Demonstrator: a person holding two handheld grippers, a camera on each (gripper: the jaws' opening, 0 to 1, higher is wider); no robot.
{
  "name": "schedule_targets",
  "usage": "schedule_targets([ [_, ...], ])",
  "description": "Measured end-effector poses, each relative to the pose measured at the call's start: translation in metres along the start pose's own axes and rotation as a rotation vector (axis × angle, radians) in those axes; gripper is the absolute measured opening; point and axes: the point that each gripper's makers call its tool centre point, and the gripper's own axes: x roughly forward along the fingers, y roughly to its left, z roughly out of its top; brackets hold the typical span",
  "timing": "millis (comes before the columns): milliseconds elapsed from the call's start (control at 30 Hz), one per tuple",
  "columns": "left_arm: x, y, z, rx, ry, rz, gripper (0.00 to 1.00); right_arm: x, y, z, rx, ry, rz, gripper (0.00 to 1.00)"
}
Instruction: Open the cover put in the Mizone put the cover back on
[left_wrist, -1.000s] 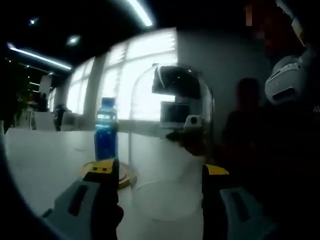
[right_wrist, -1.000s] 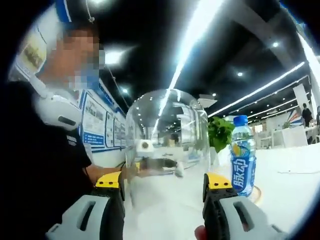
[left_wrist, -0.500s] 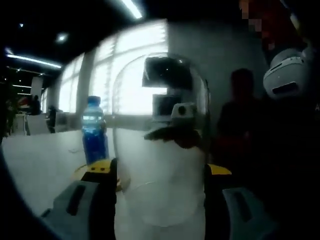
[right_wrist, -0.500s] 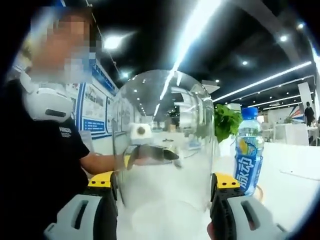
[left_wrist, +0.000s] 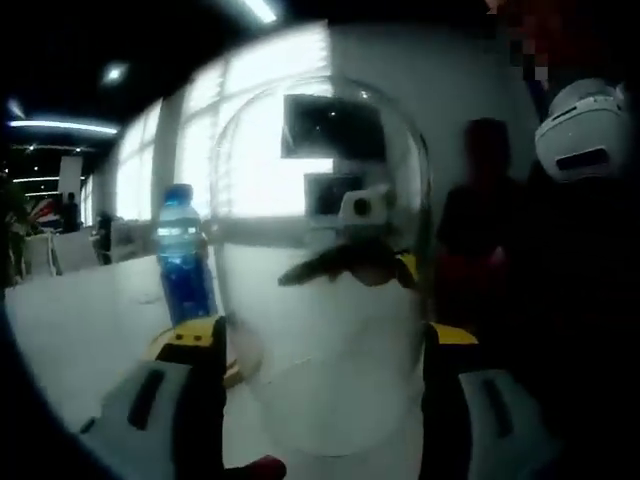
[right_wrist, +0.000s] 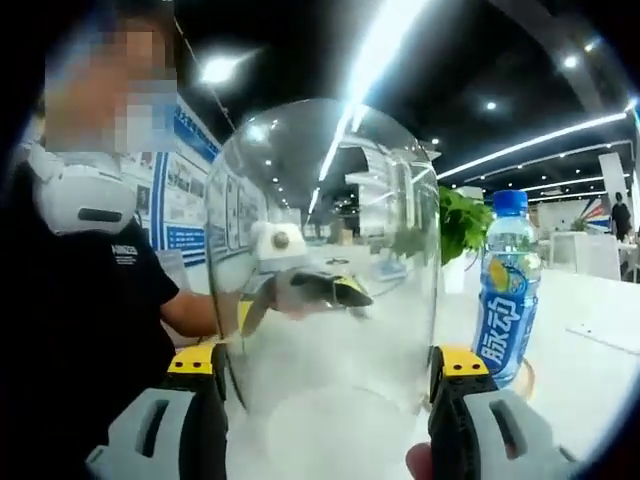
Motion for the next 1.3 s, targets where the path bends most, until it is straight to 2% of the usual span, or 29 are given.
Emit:
schedule_targets([
  [67, 0.004, -0.002, 0.000, -0.002, -0.007, -0.004, 0.70, 0.000, 0.000, 0.000, -0.002, 0.004, 0.001, 0.77],
  [167, 0.006, -0.004, 0.002, -0.045, -0.031, -0.020, 0.71, 0.000, 0.000, 0.000, -0.013, 0.006, 0.001, 0.77],
  [300, 0.009, -0.005, 0.003, -0.081, -0.040, -0.026, 0.73, 0.003, 0.002, -0.003, -0.069, 0.012, -0.003, 0.79],
  [533, 0.013, -0.005, 0.001, -0.073, -0.026, -0.031, 0.75, 0.008, 0.001, -0.003, -0.066, 0.004, 0.010, 0.82],
  [867, 0.012, 0.000, 0.000, -0.068, -0.037, -0.044, 0.75, 0.015, 0.002, -0.003, -0.067, -0.015, 0.013, 0.86],
  [1300, 0.014, 0.005, -0.002, -0.036, -0.033, -0.058, 0.76, 0.019, -0.001, -0.005, -0.076, 0.035, 0.025, 0.89],
])
